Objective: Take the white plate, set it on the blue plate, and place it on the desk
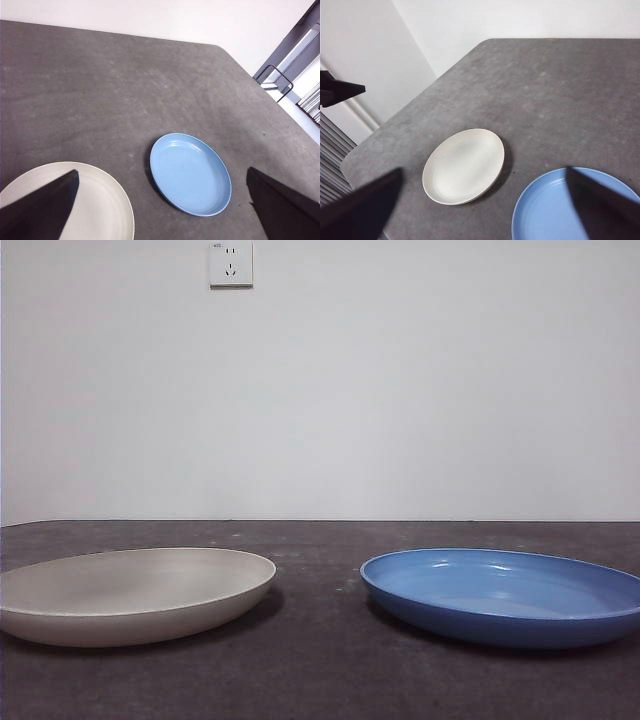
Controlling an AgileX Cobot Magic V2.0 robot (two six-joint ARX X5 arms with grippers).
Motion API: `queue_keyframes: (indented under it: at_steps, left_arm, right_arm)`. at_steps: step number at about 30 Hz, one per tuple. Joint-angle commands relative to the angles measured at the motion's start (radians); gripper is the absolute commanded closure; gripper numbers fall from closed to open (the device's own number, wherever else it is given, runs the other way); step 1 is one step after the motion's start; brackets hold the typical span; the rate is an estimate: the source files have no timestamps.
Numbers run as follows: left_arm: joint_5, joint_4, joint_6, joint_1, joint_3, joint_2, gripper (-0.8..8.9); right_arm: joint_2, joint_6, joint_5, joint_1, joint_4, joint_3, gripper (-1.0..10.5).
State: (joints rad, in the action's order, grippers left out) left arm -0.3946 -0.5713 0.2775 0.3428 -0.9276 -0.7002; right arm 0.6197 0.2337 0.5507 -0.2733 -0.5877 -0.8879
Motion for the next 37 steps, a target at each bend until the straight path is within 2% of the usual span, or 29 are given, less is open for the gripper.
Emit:
queue_keyframes:
  at_steps: [1,6,12,22,28,37]
  left_arm:
    - [-0.003,0.008,-0.002,0.005,-0.021,-0.004,1.25]
    - [-0.003,0.0,0.004,0.005,-0.021,-0.002,1.25]
    - [-0.003,-0.108,0.004,-0.017,-0.032,-0.035,1.26]
    - [-0.01,-0.303,-0.001,-0.177,-0.076,-0.247,1.26]
    - [-0.126,-0.291,-0.066,-0.276,-0.076,-0.405,1.27]
    - [-0.128,-0.246,-0.121,-0.347,-0.076,-0.618,1.29]
  right_arm:
    - [0.006,-0.008,-0.002,-0.004,0.01,-0.017,3.3]
    - [0.006,-0.008,-0.002,-0.004,0.014,-0.017,3.3]
    - [0.006,-0.007,-0.001,-0.004,0.013,-0.017,3.3]
    - [0.006,-0.007,-0.001,-0.004,0.014,-0.017,3.3]
    - [0.006,-0.007,-0.001,-0.004,0.013,-0.017,3.3]
    - [0.006,-0.007,-0.001,-0.004,0.01,-0.017,3.3]
